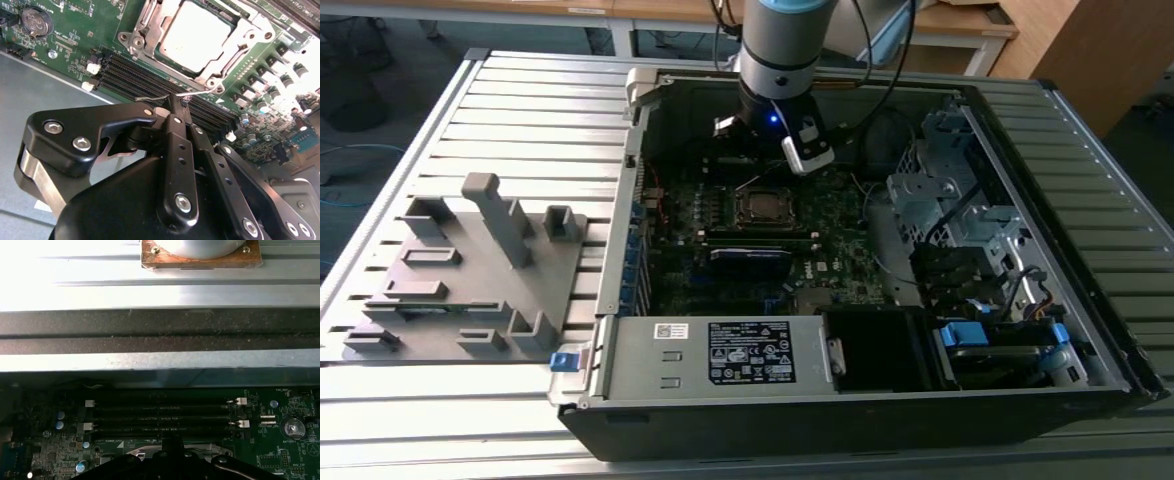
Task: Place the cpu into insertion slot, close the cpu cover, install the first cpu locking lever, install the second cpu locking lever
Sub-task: 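Install the first cpu locking lever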
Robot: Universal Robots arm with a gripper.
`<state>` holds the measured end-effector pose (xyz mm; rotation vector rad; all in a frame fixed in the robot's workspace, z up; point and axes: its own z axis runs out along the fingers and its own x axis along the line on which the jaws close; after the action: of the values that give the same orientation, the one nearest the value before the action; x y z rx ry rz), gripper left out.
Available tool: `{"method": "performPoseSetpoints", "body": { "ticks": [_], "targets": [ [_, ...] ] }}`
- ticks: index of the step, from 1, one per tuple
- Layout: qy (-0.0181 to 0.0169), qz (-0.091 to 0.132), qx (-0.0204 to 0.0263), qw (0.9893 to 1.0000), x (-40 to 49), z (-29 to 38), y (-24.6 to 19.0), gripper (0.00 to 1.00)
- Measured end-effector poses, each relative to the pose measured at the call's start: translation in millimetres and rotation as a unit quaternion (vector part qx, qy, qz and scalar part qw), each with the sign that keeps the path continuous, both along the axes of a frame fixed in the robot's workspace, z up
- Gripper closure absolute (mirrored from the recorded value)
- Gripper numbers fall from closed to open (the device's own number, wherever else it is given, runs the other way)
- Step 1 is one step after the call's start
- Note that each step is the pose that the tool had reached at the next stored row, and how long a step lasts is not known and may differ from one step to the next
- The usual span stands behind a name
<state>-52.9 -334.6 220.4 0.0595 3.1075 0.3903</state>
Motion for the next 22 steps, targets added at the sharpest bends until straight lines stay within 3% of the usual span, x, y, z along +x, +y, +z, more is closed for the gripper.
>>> {"method": "performPoseSetpoints", "body": {
  "ticks": [5, 8, 14, 22],
  "targets": [
    [-0.0066, 0.0, -0.0001, 1.0, -0.1, -5.2, -0.1, 0.9],
    [-0.0089, -0.005, -0.0009, 0.9999, -0.1, -6.5, -0.1, 0.9],
    [-0.0097, -0.04, -0.0028, 0.9992, 0.4, -8.3, 0.2, 0.9],
    [-0.0098, -0.058, -0.0045, 0.9983, 3.7, -9.0, 2.8, 0.9]
  ]
}}
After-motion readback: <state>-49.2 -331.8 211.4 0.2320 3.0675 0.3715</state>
